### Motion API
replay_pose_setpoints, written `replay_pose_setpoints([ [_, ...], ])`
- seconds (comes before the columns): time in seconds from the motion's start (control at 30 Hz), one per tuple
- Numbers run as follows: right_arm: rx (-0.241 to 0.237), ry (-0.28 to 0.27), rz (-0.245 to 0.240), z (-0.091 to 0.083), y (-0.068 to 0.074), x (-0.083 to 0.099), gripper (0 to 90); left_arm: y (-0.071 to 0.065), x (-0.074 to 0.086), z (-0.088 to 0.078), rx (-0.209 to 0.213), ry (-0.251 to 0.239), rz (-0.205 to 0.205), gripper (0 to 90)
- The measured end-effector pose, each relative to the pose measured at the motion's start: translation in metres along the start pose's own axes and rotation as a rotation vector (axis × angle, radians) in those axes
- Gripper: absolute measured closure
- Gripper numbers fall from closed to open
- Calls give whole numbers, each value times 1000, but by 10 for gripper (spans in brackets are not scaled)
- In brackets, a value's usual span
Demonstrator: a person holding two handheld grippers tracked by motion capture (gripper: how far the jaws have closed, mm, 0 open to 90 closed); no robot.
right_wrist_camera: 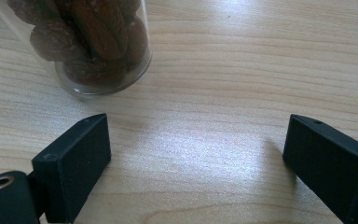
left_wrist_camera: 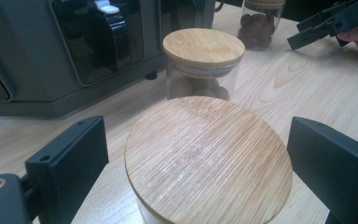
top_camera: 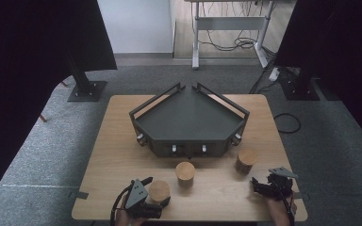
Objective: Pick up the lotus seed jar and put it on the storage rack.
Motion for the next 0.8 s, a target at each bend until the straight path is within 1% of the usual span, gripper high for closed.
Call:
replay_pose_setpoints([
  [0.47,0,0,0,0,0,0,69,1,3,6,13,45,8,66],
  [0.6,0,0,-1,0,0,0,69,1,4,7,19,57,8,83],
  [0.67,0,0,-1,0,0,0,68,2,4,7,21,63,9,105],
  [0.77,0,0,-1,0,0,0,68,3,5,7,34,72,19,208],
  [0.8,0,0,-1,0,0,0,68,4,5,7,44,70,16,225],
])
Point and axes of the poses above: each handheld gripper's, and its own axes: z roughly forward along the jaws, x roughly out of its underside, y roughly to its left, the point moved 8 cm from there along z, roughly forward along the jaws, and after that the axes turned 8 degrees about z, right-handed, at the moved point
